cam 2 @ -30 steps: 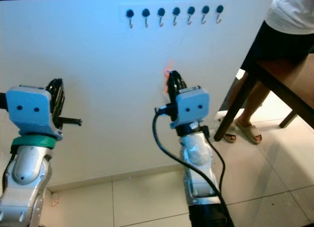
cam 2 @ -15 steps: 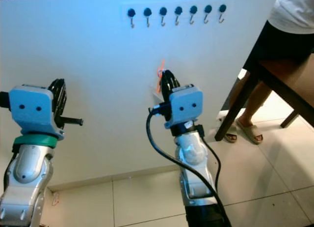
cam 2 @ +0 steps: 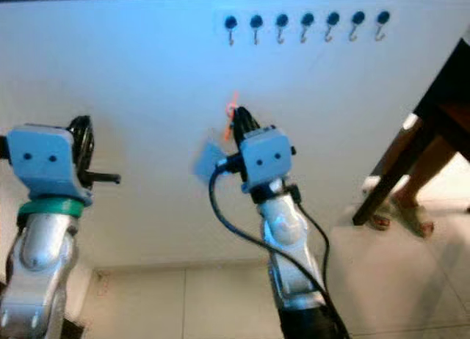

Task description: Hang keys on a hook

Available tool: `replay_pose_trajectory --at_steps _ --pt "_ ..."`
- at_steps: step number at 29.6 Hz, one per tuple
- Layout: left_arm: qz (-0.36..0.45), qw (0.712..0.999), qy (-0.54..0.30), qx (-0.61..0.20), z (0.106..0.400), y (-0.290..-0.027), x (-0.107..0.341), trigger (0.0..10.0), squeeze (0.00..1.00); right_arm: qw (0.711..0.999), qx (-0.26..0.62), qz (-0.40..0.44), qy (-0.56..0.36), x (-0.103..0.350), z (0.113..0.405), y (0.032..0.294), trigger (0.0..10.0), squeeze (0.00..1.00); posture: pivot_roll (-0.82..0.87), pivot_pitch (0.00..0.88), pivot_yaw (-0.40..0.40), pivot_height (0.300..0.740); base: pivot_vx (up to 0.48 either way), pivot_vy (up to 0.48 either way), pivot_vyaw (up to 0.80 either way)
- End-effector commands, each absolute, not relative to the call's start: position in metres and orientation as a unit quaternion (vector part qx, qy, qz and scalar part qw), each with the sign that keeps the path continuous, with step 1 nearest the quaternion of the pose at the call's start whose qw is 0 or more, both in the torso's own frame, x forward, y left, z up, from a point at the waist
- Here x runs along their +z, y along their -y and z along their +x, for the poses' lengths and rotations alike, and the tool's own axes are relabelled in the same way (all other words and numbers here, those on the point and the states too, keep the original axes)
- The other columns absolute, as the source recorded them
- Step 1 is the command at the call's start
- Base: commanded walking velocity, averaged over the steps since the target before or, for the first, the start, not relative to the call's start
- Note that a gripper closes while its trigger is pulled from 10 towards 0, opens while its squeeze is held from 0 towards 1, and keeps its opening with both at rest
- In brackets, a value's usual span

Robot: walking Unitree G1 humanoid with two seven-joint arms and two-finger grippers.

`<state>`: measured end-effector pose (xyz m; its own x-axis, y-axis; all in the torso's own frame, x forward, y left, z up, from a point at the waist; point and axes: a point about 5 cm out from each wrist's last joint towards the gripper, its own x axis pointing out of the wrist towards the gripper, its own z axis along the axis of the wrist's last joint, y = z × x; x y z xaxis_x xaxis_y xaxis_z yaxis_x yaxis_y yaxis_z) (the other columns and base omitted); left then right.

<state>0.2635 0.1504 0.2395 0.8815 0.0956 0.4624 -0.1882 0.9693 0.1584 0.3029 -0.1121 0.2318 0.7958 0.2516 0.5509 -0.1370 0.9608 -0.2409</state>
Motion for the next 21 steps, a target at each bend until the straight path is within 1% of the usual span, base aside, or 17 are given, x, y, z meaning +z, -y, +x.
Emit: replay_pose_trajectory --at_steps 1,9,21 --pt "0.105 0.966 0.222 0.083 0.2643 -0.1552 0.2363 10.0 0.0 0.944 0.114 -0.087 0.297 0.2306 0.3032 0.1066 10.0 0.0 -0.06 0.0 0.074 0.74 0.274 0.0 0.0" --pt "0.102 0.966 0.223 0.085 0.2653 -0.1558 0.2372 10.0 0.0 0.945 0.115 -0.089 0.293 0.2295 0.304 0.1069 10.0 0.0 -0.06 0.0 0.071 0.74 0.261 0.0 0.0" --pt "0.105 0.966 0.225 0.076 0.2631 -0.1539 0.235 10.0 0.0 0.945 0.123 -0.092 0.29 0.2288 0.3054 0.1078 10.0 0.0 -0.06 0.0 0.061 0.74 0.0 0.0 0.0"
